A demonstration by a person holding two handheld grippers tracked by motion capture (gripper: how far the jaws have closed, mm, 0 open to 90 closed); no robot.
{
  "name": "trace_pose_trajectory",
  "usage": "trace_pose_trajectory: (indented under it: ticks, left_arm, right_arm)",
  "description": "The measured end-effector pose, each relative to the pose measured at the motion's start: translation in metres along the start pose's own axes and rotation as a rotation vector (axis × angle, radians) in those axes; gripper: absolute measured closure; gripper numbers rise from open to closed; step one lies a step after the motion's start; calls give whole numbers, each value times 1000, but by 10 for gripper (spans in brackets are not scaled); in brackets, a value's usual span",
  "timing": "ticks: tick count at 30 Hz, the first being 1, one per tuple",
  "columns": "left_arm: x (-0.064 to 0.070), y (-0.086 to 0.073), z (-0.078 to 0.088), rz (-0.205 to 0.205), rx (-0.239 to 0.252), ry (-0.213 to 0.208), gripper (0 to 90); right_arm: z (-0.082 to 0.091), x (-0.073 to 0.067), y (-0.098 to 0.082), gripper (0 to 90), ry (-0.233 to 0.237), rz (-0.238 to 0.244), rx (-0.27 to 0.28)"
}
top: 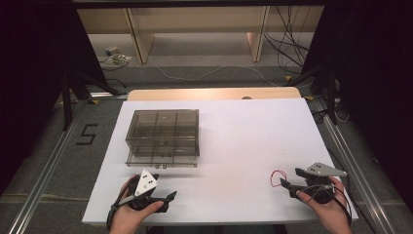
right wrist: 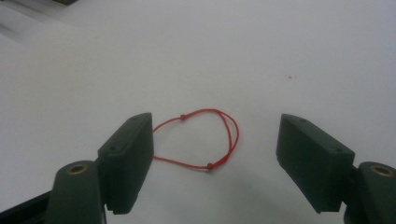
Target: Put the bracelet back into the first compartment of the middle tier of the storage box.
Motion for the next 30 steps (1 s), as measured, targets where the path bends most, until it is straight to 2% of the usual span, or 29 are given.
trace_pose_trajectory:
  ticks: [7, 11, 16, 23, 28, 30]
  left_arm:
    - [1, -1, -2, -6, -8, -1, 180]
    - [1, -1, -2, -2, -7, -1, 180]
    - [0, -1, -4, -3, -9, 0, 180]
    - [0, -1, -4, -6, -9, 0, 180]
    - [0, -1, -4, -8, -10, -1, 180]
    - [0, -1, -4, -8, -8, 2, 180]
  right_arm:
    - [-2, 2, -1, 358, -4, -9, -35]
    - [-4, 6, 0, 452, -8, -11, -55]
    - [-9, 12, 1, 514, -20, -37, -82]
    - [-18, 15, -1, 602, -25, -74, -147]
    - [-24, 13, -2, 649, -20, -63, -174]
    - [-26, 11, -4, 702, -23, -54, -198]
Point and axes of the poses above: each handheld gripper's, and its own axes: z roughly backward along the jaws, y roughly out of its top, x roughly to its right, the point moved 8 cm from there along -z, roughly forward along the jaws, and after that the axes turned 9 degrees about y, right-handed, at the moved point
